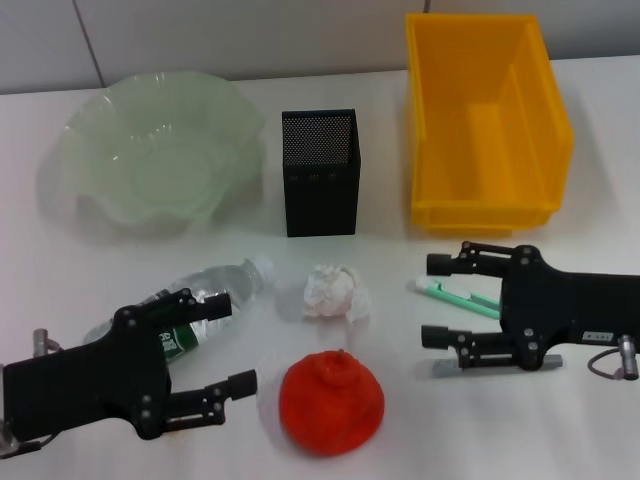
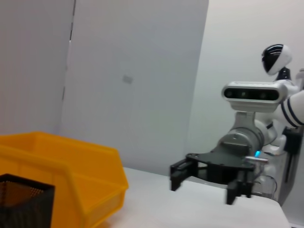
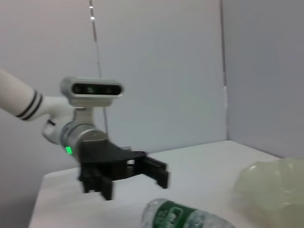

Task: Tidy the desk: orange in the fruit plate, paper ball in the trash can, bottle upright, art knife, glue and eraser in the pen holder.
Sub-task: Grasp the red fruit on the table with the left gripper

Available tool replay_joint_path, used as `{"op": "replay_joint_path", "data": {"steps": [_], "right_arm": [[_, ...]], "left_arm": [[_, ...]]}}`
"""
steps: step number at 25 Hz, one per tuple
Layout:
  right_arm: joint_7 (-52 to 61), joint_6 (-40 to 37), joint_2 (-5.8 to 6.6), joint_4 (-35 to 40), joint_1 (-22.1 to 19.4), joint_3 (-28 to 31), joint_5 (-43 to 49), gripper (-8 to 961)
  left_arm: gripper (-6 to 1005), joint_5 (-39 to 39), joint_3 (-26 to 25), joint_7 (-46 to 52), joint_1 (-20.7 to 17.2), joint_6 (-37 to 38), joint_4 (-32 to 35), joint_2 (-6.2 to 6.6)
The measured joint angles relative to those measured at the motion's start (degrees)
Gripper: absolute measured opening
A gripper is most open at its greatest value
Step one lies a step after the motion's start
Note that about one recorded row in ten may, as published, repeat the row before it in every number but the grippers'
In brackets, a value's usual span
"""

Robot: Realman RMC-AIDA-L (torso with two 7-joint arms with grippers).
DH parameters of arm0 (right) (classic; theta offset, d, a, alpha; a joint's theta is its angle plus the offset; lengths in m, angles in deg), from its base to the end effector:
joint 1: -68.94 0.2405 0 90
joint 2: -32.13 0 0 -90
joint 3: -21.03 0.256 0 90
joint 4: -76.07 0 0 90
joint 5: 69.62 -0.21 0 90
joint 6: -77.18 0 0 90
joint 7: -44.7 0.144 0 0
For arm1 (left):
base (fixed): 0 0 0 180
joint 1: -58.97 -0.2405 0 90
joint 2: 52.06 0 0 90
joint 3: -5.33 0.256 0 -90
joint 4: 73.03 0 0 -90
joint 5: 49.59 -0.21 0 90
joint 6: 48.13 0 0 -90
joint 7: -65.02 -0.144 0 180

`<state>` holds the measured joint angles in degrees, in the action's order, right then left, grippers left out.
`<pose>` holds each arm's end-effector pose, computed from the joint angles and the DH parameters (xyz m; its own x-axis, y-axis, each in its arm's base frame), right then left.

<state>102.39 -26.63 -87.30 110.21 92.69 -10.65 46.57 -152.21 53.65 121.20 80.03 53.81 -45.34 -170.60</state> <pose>0.2831 0.2685 0.0041 0.7911 -0.1120 -0.6014 -0.2596 -0.9516 -0.1642 -0.2754 0.2492 -0.0221 0.7396 0.1543 0.6551 0.2551 -0.9650 -0.0607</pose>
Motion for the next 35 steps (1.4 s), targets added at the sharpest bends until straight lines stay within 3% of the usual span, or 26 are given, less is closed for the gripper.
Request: {"op": "replay_joint_path", "data": {"steps": [7,13,21,28,35], "right_arm": [[-0.06,1.15,0.23,0.15,-2.04,3.86,-0.47,790],[-0.06,1.4,0.33,0.34,-3.74,4.79,-0.79,790],[-0.94,1.7,0.22,-0.09,-5.58,6.13,-1.85,791],[-4.84,1.9,0.29,-1.99,-7.24,10.2,-2.31,791],[-5.8,2.83,0.37,-2.71,-7.2,10.65,-2.31,790]], "left_arm": [[842,0.43,3.79,-0.58,1.17,0.51,-0.31,-0.35],[842,1.31,6.52,-7.39,6.07,-1.67,-8.44,-0.63],[843,1.39,7.82,-9.14,10.43,-4.01,-13.03,-0.64],[843,4.18,8.32,-8.69,12.81,-11.69,-16.24,-0.64],[843,3.76,10.85,-4.32,14.6,-16.99,-17.98,-0.63]]}}
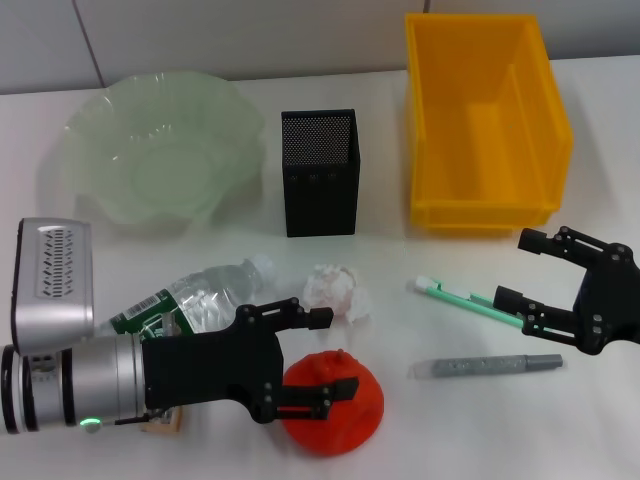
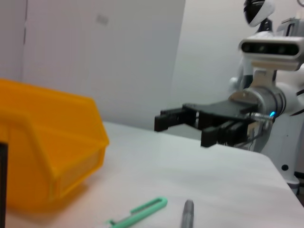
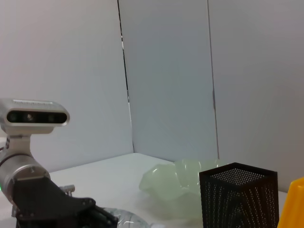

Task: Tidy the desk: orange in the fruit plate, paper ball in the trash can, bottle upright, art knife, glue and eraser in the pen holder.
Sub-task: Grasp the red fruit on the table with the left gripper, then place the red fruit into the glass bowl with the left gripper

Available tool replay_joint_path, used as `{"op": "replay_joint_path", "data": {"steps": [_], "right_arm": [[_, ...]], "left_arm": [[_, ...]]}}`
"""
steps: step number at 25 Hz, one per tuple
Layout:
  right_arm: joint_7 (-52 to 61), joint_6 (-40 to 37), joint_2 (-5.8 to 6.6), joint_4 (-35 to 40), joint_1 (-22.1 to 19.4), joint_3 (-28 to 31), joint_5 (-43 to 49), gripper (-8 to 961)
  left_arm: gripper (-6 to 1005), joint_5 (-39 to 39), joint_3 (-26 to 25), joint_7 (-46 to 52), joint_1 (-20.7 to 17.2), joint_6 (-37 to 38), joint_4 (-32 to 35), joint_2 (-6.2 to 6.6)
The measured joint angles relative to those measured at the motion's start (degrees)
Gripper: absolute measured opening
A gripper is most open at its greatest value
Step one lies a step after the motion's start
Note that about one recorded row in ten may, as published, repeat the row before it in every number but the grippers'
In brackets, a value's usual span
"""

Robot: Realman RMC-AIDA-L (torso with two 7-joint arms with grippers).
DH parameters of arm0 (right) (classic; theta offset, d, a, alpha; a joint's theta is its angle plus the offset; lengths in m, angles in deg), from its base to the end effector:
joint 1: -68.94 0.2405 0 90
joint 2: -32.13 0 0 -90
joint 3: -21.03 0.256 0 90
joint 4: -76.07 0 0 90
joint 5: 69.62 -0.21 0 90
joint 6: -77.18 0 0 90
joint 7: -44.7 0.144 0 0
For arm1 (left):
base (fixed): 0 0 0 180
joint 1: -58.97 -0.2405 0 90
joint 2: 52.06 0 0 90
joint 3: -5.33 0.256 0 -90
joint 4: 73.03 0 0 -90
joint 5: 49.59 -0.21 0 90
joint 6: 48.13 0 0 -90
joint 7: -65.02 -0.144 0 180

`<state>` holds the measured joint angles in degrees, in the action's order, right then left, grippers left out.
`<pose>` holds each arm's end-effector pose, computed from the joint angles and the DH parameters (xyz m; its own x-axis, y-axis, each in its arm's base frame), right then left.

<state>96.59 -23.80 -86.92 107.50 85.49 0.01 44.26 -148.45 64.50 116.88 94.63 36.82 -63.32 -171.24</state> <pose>0.3295 0.2412 0.0234 0.7472 -0.1102 -0.6554 -0.4414 -0.8195 -0.3656 -0.2447 0.2816 -0.0923 0.8285 0.2070 0.5204 0.2350 -0.9719 0.0125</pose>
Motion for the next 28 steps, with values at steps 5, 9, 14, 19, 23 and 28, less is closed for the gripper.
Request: {"op": "replay_joint_path", "data": {"steps": [5,9,14,19,23,28], "right_arm": [[-0.03,0.09,-0.01,-0.03,0.46,0.02,0.0,790],[-0.04,0.4,-0.04,-0.01,0.75,0.03,0.0,790],[-0.03,0.43,-0.03,0.27,0.93,0.03,0.0,791],[-0.03,0.47,-0.03,0.32,1.0,0.08,0.01,790],[-0.03,0.54,-0.04,0.32,0.88,0.14,0.02,790],[-0.03,0.54,-0.04,0.37,0.71,0.2,0.02,790]], "left_arm": [[843,-0.02,1.65,1.51,-0.14,-2.94,-0.17,0.0],[843,-0.03,2.19,1.63,0.04,-3.65,-1.03,0.0],[745,0.31,5.67,2.11,0.18,-3.49,-0.6,0.0],[636,2.02,5.66,1.48,-0.31,-3.06,-0.55,0.0],[549,2.57,5.83,1.02,-0.45,-2.31,-0.43,0.0],[268,2.71,5.92,-0.02,-0.46,-0.05,-0.07,0.0]]}}
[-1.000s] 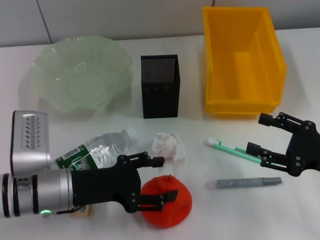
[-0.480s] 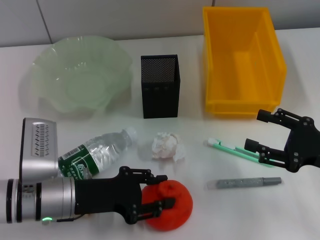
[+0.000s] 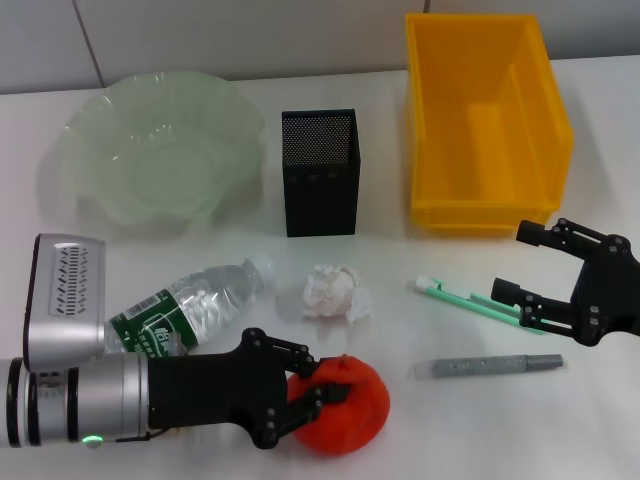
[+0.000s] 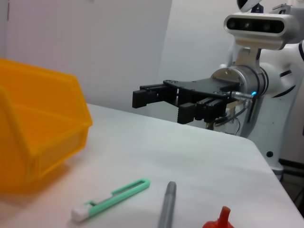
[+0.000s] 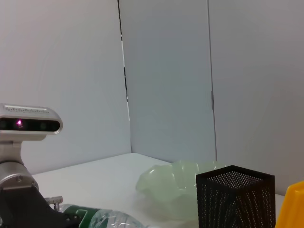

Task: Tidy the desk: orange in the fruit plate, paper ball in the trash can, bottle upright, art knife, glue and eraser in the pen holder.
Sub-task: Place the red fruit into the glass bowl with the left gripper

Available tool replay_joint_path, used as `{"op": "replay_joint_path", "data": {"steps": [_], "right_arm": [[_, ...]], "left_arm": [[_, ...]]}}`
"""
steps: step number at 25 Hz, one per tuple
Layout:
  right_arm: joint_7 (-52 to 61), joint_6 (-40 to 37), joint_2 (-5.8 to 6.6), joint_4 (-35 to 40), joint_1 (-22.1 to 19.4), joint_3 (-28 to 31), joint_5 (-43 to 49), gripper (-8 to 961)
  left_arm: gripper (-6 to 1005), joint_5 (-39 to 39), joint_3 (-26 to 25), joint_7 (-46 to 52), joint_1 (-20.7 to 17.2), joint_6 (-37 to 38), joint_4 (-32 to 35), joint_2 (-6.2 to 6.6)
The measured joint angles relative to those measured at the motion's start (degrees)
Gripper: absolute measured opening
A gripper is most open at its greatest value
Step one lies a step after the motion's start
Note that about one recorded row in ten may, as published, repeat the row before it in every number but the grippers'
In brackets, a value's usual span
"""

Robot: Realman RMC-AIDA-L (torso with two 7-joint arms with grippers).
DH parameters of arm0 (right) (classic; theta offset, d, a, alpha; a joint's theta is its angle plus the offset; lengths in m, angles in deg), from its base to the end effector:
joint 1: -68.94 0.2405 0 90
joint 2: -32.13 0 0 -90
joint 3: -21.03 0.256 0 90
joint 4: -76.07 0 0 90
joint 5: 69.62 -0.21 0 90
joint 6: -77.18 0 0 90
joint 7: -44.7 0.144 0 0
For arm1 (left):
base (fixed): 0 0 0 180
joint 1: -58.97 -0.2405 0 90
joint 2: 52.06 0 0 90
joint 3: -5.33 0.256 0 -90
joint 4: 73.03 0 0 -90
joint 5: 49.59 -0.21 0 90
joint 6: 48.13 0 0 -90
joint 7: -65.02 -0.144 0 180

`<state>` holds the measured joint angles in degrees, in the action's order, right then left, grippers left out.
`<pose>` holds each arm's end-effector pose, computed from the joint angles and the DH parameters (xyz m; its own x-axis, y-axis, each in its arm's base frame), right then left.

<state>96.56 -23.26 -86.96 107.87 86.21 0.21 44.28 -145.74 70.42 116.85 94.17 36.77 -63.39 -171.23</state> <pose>0.3278 0.2466 0.0245 0.7543 -0.0999 -0.6488 -0.4326 -0.8190 -0.3769 -0.2472 0.2725 -0.0974 0.8445 0.2103 0.4925 0.2143 -0.9755 0.0492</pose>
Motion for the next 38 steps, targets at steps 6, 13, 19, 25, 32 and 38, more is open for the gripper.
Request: {"op": "replay_joint_path", "data": {"steps": [6,13,19,25,32,38], "right_arm": [[-0.06,-0.25,0.0,0.03,-0.31,0.68,-0.06,791],[-0.09,-0.93,0.0,0.03,-0.39,1.34,-0.12,791],[-0.1,-1.94,0.0,0.03,-0.36,1.33,-0.16,790],[0.25,-2.04,0.0,0.02,-0.23,1.31,-0.19,791],[0.37,-2.04,0.0,-0.19,0.22,0.94,-0.19,790],[0.56,-2.27,0.0,-0.21,0.41,0.78,-0.11,790]], "left_arm": [[174,7.87,-2.7,-3.26,-2.92,6.39,5.05,0.06],[135,28.14,-7.32,-2.58,-5.35,-3.13,8.84,0.37],[114,34.99,-7.63,-4.22,-4.15,-14.31,8.88,0.24],[64,37.67,-7.61,-6.48,-1.79,-27.59,8.34,0.07],[84,38.46,-7.24,-6.51,-1.25,-30.03,8.08,-0.01],[272,38.5,-7.13,-6.33,-2.17,-26.33,8.09,0.06]]}}
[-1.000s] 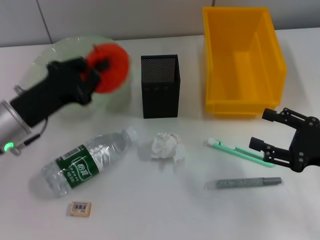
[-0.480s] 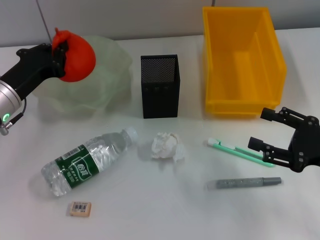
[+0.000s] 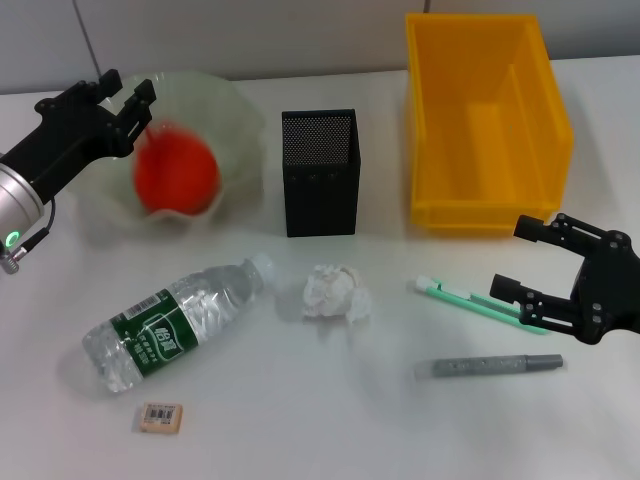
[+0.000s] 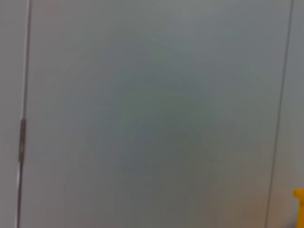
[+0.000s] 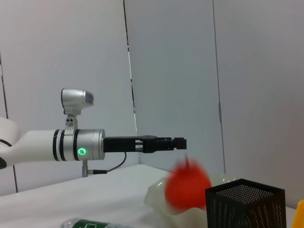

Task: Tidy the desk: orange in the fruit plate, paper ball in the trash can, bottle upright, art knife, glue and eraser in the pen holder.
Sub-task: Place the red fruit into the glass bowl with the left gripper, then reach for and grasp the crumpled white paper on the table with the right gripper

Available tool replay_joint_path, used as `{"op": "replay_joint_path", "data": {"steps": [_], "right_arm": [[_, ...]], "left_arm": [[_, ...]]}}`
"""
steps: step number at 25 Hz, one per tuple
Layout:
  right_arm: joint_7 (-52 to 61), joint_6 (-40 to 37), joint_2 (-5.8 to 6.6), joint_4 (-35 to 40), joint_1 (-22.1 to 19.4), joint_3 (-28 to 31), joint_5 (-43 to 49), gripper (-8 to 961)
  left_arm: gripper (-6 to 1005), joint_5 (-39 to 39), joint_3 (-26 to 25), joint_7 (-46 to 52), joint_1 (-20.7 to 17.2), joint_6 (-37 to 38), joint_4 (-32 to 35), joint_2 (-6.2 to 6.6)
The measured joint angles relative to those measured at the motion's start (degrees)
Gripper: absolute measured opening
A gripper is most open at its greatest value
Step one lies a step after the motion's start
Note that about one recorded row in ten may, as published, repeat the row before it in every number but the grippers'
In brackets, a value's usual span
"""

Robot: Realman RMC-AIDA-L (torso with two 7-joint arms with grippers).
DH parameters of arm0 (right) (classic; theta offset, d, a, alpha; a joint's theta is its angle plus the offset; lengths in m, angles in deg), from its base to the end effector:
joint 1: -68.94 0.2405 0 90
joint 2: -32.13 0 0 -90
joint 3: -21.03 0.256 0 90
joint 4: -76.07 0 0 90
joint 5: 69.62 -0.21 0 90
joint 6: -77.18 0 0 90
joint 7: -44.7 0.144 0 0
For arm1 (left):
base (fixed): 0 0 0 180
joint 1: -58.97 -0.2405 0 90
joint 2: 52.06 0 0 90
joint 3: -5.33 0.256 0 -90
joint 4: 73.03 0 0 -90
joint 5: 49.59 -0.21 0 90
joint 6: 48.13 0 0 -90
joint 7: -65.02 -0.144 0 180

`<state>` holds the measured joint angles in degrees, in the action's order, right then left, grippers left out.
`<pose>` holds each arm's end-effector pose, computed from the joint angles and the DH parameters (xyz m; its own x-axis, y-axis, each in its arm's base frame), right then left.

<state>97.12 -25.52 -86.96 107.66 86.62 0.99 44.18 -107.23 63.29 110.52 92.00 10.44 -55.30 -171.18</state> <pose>0.3222 0.2457 0.0263 0.7327 -0.0874 -0.6749 -0.4272 -0.8311 -0.3561 -0.2691 0.3917 -0.0141 0.6908 0.0891 0.7175 0.6372 -0.5440 -0.5460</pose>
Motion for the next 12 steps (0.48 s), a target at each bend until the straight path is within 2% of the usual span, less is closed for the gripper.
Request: {"op": "replay_joint_path", "data": {"steps": [2,7,9,10,11,12], "right_arm": [[0.72,-0.04,0.01,0.13,0.05,0.11,0.0,790],[5.5,-0.63,0.17,3.44,0.47,0.18,0.05,791],[10.27,-1.5,0.18,7.06,1.24,-0.48,0.43,790],[12.93,-1.88,0.17,9.17,1.72,-1.1,0.73,790],[16.32,-2.22,0.18,11.78,2.37,-2.23,1.05,790],[24.06,-2.7,0.17,18.24,3.51,-7.07,1.82,790]], "left_arm": [[379,-0.1,0.09,0.22,-0.61,1.51,0.13,0.09],[557,-0.8,3.14,0.21,-4.36,10.82,1.28,0.62],[622,-1.05,8.63,0.46,-7.65,16.39,3.04,0.93],[651,-1.05,8.63,0.46,-7.65,16.39,3.04,0.93],[680,-1.47,11.31,0.41,-9.23,17.99,4.01,0.95],[709,-2.08,13.82,0.26,-10.72,19.22,4.95,0.97]]}}
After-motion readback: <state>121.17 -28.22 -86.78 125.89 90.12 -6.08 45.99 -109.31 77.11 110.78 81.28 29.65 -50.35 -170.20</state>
